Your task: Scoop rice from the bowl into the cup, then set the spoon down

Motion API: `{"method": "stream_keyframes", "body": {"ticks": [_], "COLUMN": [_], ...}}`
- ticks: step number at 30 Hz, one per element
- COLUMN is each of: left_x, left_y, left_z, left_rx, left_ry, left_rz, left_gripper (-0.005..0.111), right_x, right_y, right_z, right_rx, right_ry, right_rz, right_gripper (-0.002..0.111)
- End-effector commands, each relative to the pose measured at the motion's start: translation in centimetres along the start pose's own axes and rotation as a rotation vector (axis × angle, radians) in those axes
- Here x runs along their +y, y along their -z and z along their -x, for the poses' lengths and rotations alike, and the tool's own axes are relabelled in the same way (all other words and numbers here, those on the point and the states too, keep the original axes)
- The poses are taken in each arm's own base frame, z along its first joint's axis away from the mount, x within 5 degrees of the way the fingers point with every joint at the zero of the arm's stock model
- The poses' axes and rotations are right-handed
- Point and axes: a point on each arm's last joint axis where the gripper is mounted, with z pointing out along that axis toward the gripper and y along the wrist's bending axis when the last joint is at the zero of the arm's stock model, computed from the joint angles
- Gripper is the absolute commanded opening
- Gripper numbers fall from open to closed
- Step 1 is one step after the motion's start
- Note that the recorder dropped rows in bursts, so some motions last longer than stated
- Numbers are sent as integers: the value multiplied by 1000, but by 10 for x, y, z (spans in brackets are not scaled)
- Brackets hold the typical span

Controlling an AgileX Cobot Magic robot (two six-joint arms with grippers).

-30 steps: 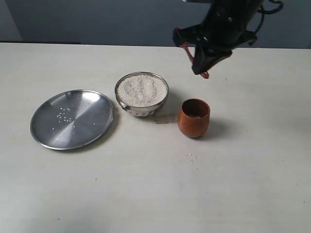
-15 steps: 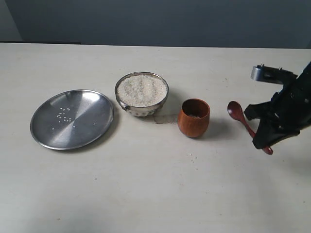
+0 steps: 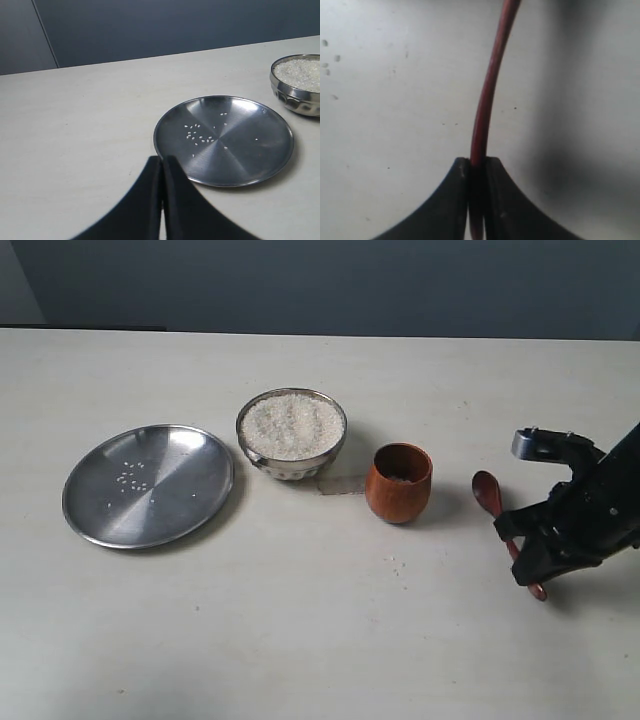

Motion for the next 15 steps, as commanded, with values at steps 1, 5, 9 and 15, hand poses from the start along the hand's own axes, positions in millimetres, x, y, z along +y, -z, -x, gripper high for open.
{"method": "stream_keyframes", "body": {"ticks": [1,5,9,15], "left_x": [0,0,0,0], "left_y": [0,0,0,0], "left_z": [-1,-1,-1,-1], "left_rx": [-3,-3,-3,-3], "left_ry": [-4,-4,-4,-4], "left_rz": [3,3,3,3], "left_gripper": [0,0,0,0], "right_x": [-10,-16,-16,-17], "right_y": [-5,-4,-4,-4], "right_z": [-1,-2,-1,-1], "right_rx": [-2,7,6,5], "right_ry": [-9,-26,-30,-20], "right_rz": [-74,-143,-148,-158], "right_gripper": [-1,-1,4,36]}}
